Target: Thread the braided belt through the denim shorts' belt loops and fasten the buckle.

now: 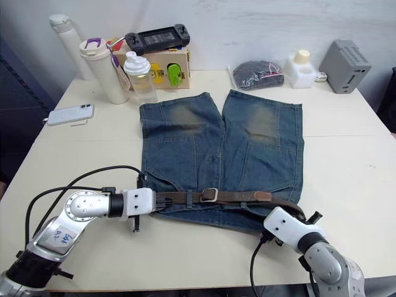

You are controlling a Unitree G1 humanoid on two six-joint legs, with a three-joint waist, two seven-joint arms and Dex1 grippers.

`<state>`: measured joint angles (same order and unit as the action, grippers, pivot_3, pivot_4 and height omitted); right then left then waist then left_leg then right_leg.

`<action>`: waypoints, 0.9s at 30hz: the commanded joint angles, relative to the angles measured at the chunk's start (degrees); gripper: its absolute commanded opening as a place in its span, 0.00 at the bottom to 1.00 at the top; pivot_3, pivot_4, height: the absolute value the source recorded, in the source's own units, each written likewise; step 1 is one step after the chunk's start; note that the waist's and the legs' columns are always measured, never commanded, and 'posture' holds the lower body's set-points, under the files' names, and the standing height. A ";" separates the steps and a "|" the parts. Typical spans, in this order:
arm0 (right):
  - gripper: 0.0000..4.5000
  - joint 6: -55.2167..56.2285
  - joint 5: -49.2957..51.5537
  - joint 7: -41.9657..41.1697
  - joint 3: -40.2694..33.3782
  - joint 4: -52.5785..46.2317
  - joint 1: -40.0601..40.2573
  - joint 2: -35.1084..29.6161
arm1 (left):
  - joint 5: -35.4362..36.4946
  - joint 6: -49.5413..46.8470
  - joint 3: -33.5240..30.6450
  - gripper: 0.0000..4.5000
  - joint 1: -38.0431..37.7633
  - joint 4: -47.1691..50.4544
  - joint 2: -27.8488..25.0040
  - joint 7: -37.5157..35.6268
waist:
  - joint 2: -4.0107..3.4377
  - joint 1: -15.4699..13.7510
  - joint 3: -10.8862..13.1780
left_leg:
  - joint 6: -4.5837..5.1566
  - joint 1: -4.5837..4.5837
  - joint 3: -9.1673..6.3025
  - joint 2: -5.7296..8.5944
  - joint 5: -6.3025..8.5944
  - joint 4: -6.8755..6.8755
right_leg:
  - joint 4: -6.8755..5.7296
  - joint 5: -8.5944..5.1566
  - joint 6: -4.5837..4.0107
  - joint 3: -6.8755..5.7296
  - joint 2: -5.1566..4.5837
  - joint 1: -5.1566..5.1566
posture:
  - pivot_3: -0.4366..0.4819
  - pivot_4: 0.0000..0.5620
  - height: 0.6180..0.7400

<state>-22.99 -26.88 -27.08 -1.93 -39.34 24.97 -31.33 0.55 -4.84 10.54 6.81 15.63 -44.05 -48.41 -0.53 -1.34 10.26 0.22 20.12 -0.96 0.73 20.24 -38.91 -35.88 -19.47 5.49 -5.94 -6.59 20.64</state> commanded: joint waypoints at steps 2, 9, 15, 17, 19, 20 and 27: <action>0.03 -1.52 -2.25 1.46 -0.60 4.14 1.90 -0.30 | -2.62 -2.27 -3.95 0.00 -3.85 -5.10 -2.80 2.31 | 0.01 0.03 -0.02 | 0.00 -0.03 0.01 -0.02 0.00 0.02 | 0.00 -0.01 -0.01 -0.01 0.02 0.00 | 0.48 0.27 0.59; 0.03 -2.27 -2.64 3.04 -0.75 6.16 1.09 -0.18 | -2.66 -0.06 -5.53 0.00 -6.74 -6.60 -3.52 4.33 | 0.09 0.17 -0.12 | -0.03 -0.05 0.01 -0.07 0.01 0.02 | 0.00 -0.02 -0.04 0.01 0.02 -0.01 | 0.48 0.27 0.59; 0.03 -3.62 -2.47 4.42 -3.22 7.62 1.10 -0.07 | -3.08 5.04 -9.33 0.00 -11.08 -13.73 -5.02 7.27 | 0.04 0.22 -0.21 | -0.06 -0.06 0.02 -0.09 0.03 0.02 | 0.00 -0.04 -0.07 0.01 0.03 -0.01 | 0.48 0.27 0.59; 0.03 -3.93 -2.52 4.64 -4.07 8.00 0.97 -0.28 | -2.94 6.12 -9.80 0.00 -11.95 -15.52 -5.38 7.92 | -0.03 0.20 -0.30 | -0.06 -0.06 0.03 -0.11 0.03 0.04 | 0.00 -0.05 -0.08 0.02 0.03 -0.04 | 0.48 0.27 0.59; 0.03 -4.24 -2.75 4.91 -4.77 8.36 0.67 -0.53 | -2.70 6.84 -9.91 0.00 -12.35 -17.38 -5.72 8.74 | -0.21 0.20 -0.49 | -0.05 -0.06 0.02 -0.11 0.03 0.06 | 0.00 -0.06 -0.10 0.02 0.03 -0.05 | 0.48 0.27 0.59; 0.03 -4.38 -2.88 5.02 -5.04 8.55 0.50 -0.66 | -2.70 7.19 -9.89 0.00 -12.45 -18.18 -5.88 9.07 | -0.25 0.20 -0.56 | -0.05 -0.06 0.03 -0.11 0.04 0.06 | 0.00 -0.06 -0.10 0.02 0.03 -0.05 | 0.48 0.27 0.59; 0.03 -5.43 -5.19 6.81 -6.66 9.01 0.05 -1.19 | -2.18 7.73 -9.14 0.00 -14.80 -17.55 -5.82 10.04 | -0.57 0.19 -1.01 | -0.04 -0.08 0.07 -0.11 0.04 0.35 | 0.01 -0.08 -0.15 0.05 0.03 -0.09 | 0.48 0.27 0.59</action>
<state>-22.45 -27.77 -23.66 -0.40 -36.51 23.49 -31.07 2.97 8.57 6.34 -3.02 10.36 -45.48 -40.09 -1.10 -1.15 9.25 0.18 20.04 -0.88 0.62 20.27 -38.54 -35.86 -19.55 5.34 -5.89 -6.57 20.54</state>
